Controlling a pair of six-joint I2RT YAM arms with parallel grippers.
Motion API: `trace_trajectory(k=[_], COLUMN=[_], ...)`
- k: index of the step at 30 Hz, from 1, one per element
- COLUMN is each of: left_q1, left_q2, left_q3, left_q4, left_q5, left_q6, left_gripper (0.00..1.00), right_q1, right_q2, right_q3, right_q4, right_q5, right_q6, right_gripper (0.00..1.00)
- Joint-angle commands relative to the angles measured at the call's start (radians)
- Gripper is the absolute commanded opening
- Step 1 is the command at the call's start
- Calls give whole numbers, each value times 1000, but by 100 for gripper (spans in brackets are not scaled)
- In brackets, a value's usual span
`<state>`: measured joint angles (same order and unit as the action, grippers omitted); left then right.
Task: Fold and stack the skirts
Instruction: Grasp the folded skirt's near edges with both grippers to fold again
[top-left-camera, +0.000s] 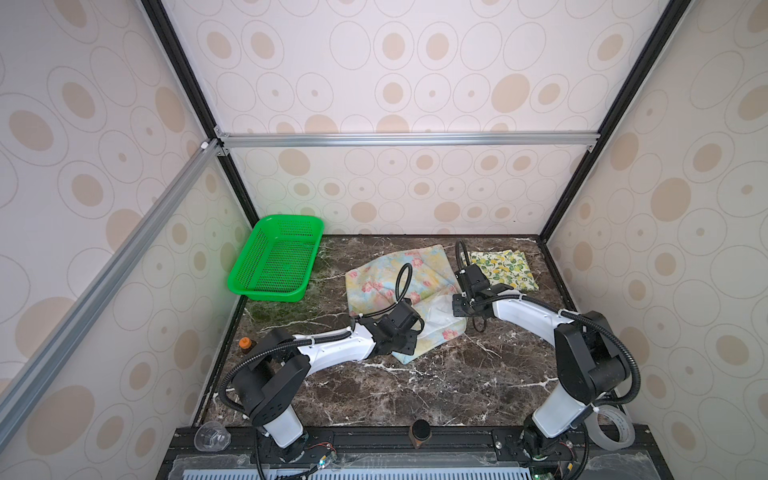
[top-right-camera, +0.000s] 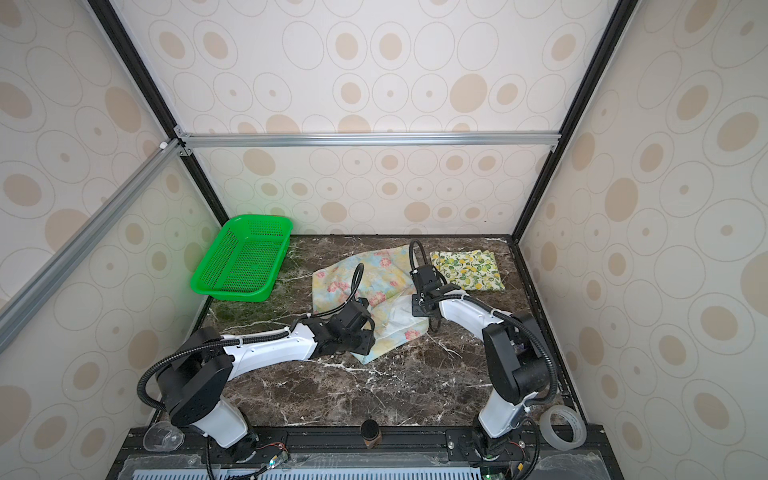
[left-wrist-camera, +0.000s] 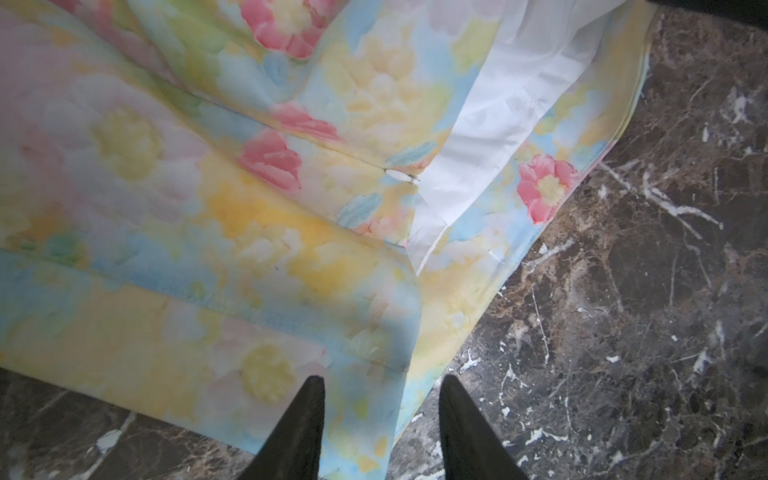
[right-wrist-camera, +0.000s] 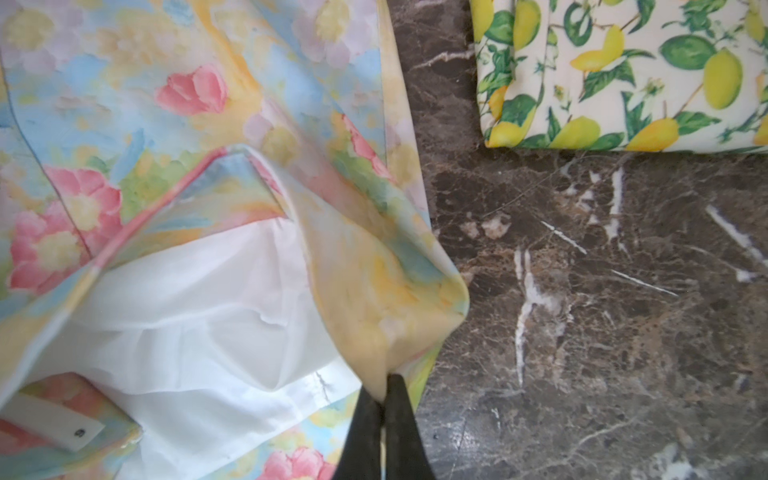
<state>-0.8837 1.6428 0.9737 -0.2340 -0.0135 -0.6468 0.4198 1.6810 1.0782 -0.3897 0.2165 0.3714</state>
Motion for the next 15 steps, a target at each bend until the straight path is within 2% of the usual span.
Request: trace_trajectory(k=[1, 10, 15], left_q1=[-24, -62, -91], left_q2=[22, 101, 150], left_q3=[57, 116, 150], left_q4=[-41, -102, -157], left_q5=[-42, -109, -207], left_q6=[-10, 20, 47], left_gripper=[47, 49, 47], right_q1=[2, 3, 1], right_q2=[-35, -161, -203], right_q3=[6, -55, -73], right_q4=[-55, -91, -92], right_q5=[39, 23, 6], right_q6=[-1, 20, 24], right_gripper=[0, 0, 0])
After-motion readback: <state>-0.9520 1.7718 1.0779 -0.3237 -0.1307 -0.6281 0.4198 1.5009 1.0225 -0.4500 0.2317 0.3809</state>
